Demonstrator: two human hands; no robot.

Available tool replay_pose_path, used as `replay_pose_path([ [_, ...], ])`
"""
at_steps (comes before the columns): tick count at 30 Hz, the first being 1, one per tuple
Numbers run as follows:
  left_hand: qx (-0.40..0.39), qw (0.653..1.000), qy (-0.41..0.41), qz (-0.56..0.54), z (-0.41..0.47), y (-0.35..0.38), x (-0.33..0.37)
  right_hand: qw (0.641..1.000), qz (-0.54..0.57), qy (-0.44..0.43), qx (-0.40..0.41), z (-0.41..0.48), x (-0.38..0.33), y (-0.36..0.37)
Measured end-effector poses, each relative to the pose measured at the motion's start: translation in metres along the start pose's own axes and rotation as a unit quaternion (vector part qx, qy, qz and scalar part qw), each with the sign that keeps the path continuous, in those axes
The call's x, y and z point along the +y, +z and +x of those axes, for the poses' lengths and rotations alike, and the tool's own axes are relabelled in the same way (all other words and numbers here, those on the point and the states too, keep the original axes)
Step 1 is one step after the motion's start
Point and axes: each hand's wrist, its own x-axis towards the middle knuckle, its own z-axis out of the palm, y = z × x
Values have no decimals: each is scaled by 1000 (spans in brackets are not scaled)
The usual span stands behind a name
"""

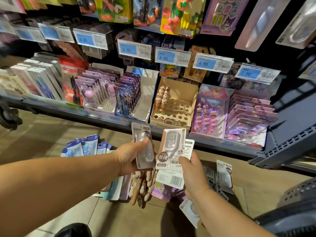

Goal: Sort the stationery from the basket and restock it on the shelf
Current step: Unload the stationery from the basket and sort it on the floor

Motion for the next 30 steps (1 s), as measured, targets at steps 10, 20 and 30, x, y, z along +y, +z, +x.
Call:
replay_pose_path([
  [10, -65, 996, 24, 53, -1, 2, -4, 990, -42, 55, -126, -4, -7, -1],
  [20, -22, 994, 57, 86, -6, 6, -7, 993, 58, 86, -49, 0, -19, 1],
  [30, -41, 991, -10, 129, -12, 34, -60, 979, 91, 179, 37, -18, 31, -4],
])
